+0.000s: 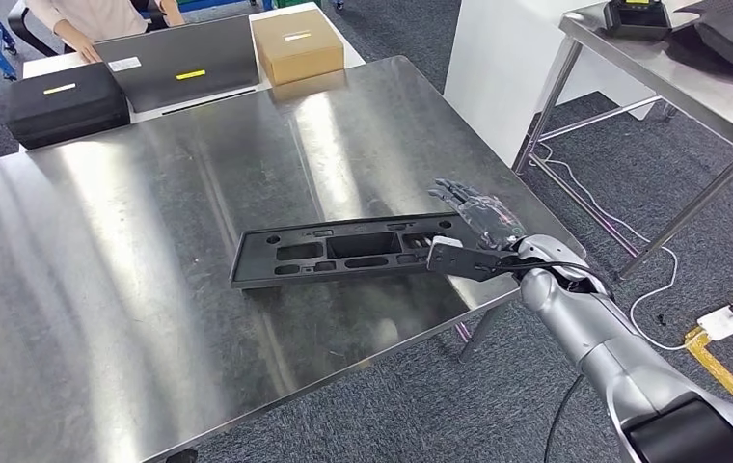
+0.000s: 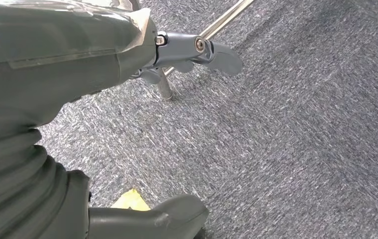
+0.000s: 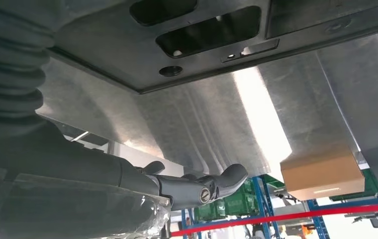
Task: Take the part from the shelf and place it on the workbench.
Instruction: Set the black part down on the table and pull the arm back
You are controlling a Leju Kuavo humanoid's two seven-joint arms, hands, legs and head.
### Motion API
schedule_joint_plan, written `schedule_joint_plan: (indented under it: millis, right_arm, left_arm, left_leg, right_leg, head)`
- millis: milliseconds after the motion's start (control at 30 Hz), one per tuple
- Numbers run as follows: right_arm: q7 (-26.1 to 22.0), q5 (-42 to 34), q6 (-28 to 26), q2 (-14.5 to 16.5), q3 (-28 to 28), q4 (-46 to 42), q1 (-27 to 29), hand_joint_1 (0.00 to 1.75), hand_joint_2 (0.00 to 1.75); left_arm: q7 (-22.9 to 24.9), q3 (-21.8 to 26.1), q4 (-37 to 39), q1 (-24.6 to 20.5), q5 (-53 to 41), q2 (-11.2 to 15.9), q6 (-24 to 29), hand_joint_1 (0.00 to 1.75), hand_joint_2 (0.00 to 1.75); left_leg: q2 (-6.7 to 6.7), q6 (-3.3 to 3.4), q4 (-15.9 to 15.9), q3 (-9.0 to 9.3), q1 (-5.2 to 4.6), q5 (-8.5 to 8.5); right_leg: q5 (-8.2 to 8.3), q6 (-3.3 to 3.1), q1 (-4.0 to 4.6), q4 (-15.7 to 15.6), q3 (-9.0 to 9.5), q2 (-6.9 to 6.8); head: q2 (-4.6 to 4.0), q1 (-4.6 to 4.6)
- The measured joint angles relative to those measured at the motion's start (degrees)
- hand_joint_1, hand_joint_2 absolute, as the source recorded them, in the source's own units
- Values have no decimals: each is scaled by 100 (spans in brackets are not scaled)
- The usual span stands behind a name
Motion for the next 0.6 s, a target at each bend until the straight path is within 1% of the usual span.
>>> schedule_joint_plan:
  millis: [133, 233, 367, 467, 533, 600]
  right_arm:
    - [11, -4, 1, 9, 1, 0, -1, 0, 0]
    - [112, 27, -101, 7, -5, -9, -8, 0, 0]
    - [344, 103, -477, -61, -59, -27, -89, 0, 175]
    - [525, 188, -753, -132, -139, -57, -147, 0, 175]
    - [739, 387, -974, -195, -158, -98, -188, 0, 175]
    - [1060, 643, -1321, -311, -181, -171, -224, 0, 87]
  left_arm:
    - [-1, 0, 0, 0, 2, 0, -2, 0, 175]
    - [-4, 0, 0, 0, 14, 0, 5, 0, 175]
    - [-42, 0, 0, 5, 31, -2, 84, 0, 175]
    - [-55, 0, 0, 10, 48, -8, 115, 0, 175]
    - [-71, 4, 0, 11, 85, -14, 133, 0, 175]
    - [-104, 19, 0, 20, 164, -30, 175, 0, 175]
  left_leg:
    - [0, 2, 0, 0, 1, -1]
    - [1, 5, 0, 1, 3, 1]
    - [1, 11, -1, 1, 6, 5]
    - [1, 11, -1, 1, 6, 6]
    - [1, 11, 0, 1, 5, 6]
    - [-3, 14, 1, 1, 4, 8]
  right_leg:
    - [0, 1, 1, 0, -1, 0]
    - [0, 1, 3, 0, -3, 1]
    - [0, 1, 4, 0, -4, 0]
    - [1, 1, 4, 1, -3, 1]
    - [3, 4, 4, 1, -4, 1]
    - [4, 6, 3, 0, -4, -4]
  head:
    - [0, -2]
    - [0, -2]
    - [0, -2]
    - [0, -1]
    - [0, -2]
    - [0, -2]
